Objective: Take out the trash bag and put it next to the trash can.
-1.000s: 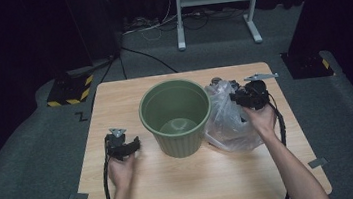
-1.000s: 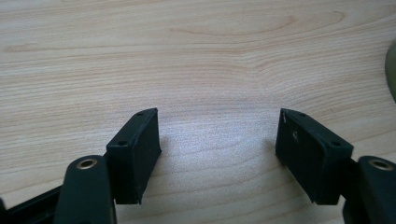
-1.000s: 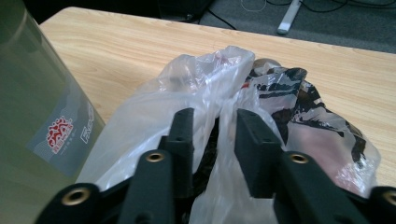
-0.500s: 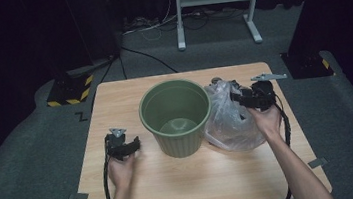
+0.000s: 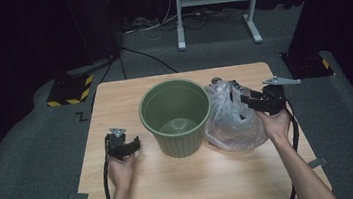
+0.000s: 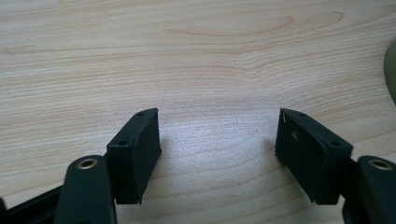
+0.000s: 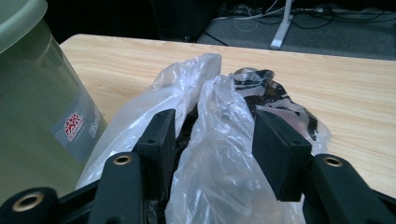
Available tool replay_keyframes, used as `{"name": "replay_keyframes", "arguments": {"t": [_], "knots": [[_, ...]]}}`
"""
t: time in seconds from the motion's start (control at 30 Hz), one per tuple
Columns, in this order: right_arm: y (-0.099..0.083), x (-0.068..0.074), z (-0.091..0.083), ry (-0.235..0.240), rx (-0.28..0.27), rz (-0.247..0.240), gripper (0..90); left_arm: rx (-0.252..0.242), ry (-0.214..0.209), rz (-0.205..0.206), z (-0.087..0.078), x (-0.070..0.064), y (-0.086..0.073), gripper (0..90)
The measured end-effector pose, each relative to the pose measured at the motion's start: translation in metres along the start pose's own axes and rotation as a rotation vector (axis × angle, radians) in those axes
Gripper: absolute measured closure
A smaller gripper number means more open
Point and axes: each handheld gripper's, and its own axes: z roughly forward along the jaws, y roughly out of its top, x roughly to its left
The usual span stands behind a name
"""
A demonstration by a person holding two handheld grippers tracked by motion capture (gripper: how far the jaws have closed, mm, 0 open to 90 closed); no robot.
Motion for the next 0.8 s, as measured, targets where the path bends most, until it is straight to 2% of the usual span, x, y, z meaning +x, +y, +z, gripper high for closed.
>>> {"name": "replay_keyframes", "arguments": {"t": [0.5, 0.8], "knots": [[-0.014, -0.012, -0.014, -0.020, -0.040, 0.041, 52.0, 0.000, 0.000, 0.001, 0.000, 0.000, 0.000, 30.6], [-0.028, -0.021, -0.022, -0.060, -0.051, 0.046, 55.9, 0.000, 0.000, 0.000, 0.000, 0.000, 0.000, 30.6]]}}
